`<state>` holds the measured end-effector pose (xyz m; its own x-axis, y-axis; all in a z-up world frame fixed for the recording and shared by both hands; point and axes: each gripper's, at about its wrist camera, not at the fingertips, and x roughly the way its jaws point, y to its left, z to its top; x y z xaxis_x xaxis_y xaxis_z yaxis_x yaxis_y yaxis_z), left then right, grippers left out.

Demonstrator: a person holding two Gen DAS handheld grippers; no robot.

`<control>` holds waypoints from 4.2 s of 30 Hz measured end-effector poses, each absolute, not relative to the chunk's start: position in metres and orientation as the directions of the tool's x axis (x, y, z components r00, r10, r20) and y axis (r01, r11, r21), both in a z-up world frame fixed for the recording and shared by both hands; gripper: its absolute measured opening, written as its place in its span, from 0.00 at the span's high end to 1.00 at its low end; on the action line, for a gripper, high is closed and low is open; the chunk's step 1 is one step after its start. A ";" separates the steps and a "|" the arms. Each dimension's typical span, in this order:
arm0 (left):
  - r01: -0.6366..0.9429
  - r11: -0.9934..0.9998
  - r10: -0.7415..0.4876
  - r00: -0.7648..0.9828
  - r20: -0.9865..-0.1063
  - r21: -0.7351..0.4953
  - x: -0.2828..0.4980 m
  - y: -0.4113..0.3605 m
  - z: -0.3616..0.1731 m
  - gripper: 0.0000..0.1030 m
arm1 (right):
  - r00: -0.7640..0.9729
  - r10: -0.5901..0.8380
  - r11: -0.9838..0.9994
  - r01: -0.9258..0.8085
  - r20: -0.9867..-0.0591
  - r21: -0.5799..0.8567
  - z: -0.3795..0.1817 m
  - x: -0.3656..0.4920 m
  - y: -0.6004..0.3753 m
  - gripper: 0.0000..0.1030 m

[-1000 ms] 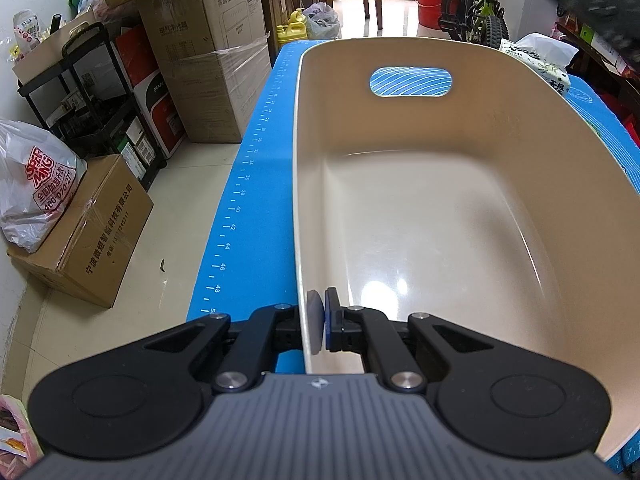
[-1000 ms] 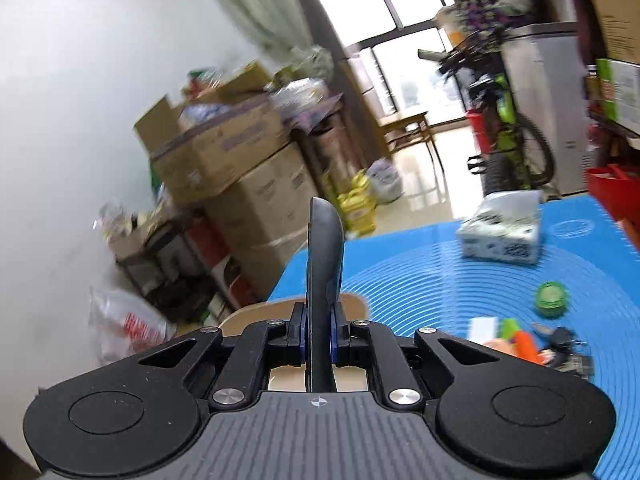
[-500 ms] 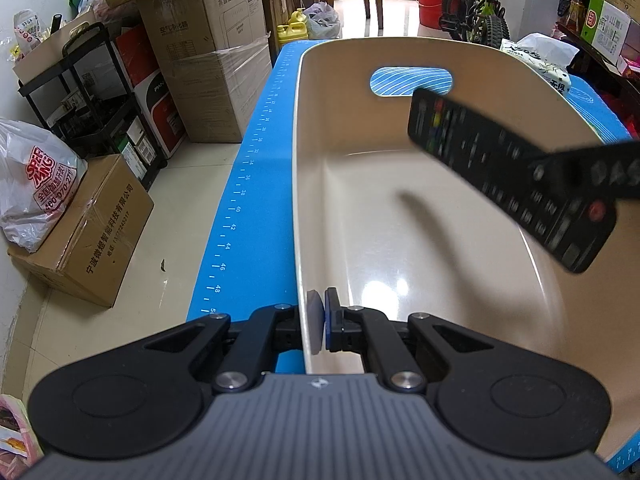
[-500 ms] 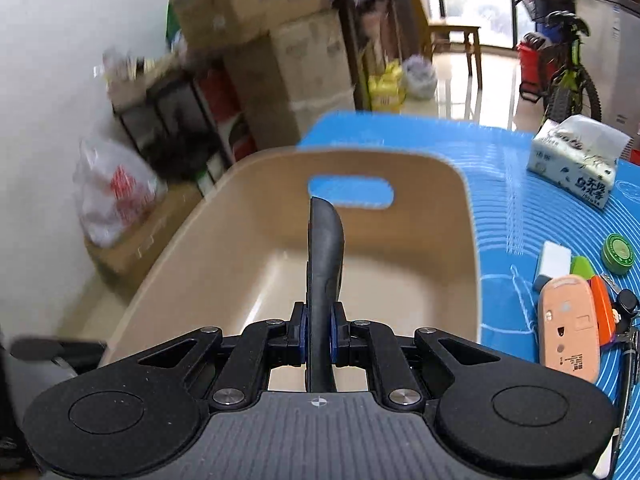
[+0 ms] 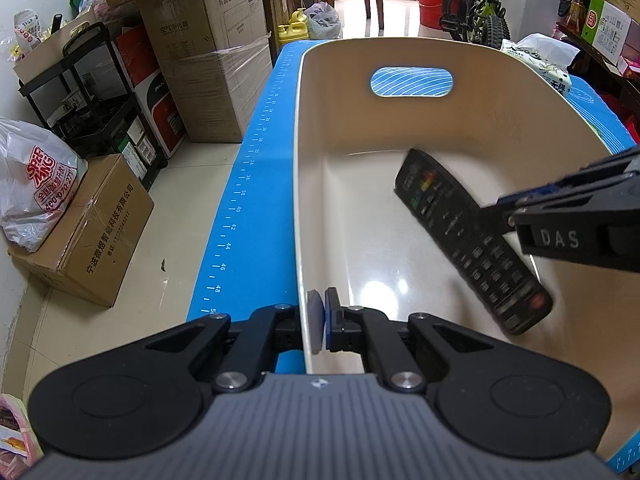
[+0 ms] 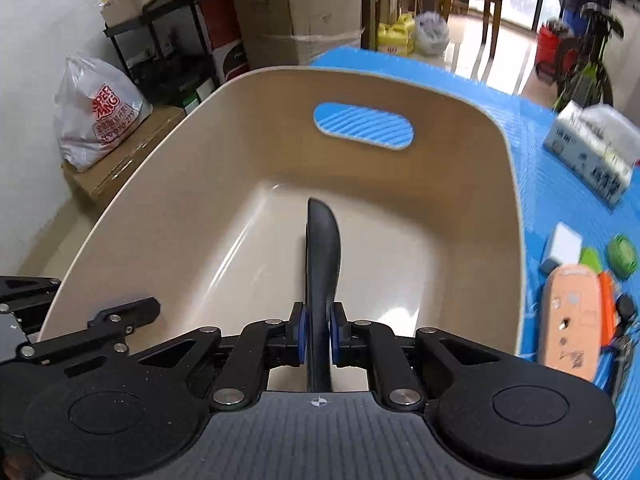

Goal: Organize rigid objects
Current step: 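Carry the remote with the right gripper over the basket and lower it, then open the right gripper to release the remote into the basket, then grasp the white charger block with the right gripper, then carry the charger block into the basket and release it beside the remote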

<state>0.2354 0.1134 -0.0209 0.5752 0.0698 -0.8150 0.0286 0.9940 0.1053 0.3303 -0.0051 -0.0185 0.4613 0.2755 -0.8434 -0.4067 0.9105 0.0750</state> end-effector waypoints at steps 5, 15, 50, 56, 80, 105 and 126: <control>0.028 0.994 0.073 0.576 -0.814 0.108 0.236 0.113 -0.021 0.94 | 0.506 0.278 0.917 -0.393 -0.817 0.068 -0.009 0.327 -0.014 0.50; 0.028 0.994 0.072 0.576 -0.814 0.108 0.235 0.113 -0.021 0.94 | 0.607 0.355 0.912 -0.391 -0.711 0.121 0.029 0.309 -0.050 0.25; 0.026 0.994 0.074 0.576 -0.814 0.109 0.235 0.113 -0.022 0.92 | 0.634 0.099 0.992 -0.125 -0.767 0.025 -0.062 0.271 -0.200 0.23; 0.027 0.994 0.074 0.576 -0.814 0.109 0.235 0.113 -0.022 0.92 | 0.614 0.091 0.991 -0.133 -0.784 0.010 -0.072 0.272 -0.199 0.32; 0.026 0.994 0.075 0.576 -0.814 0.110 0.235 0.113 -0.022 0.91 | 0.686 0.067 0.997 -0.077 -0.725 0.020 -0.059 0.268 -0.204 0.48; 0.026 0.994 0.076 0.576 -0.814 0.110 0.235 0.113 -0.022 0.91 | 0.799 0.308 0.927 -0.373 -0.516 -0.024 0.058 0.285 -0.097 0.48; 0.026 0.994 0.076 0.576 -0.814 0.111 0.235 0.113 -0.022 0.91 | 0.515 0.332 0.822 -0.569 -0.790 -0.026 0.004 0.335 0.024 0.48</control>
<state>0.2348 0.1131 -0.0221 0.5764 0.0758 -0.8136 0.0256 0.9935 0.1106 0.3348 0.0239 0.0041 0.5153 0.3319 -0.7901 -0.5689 0.8220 -0.0257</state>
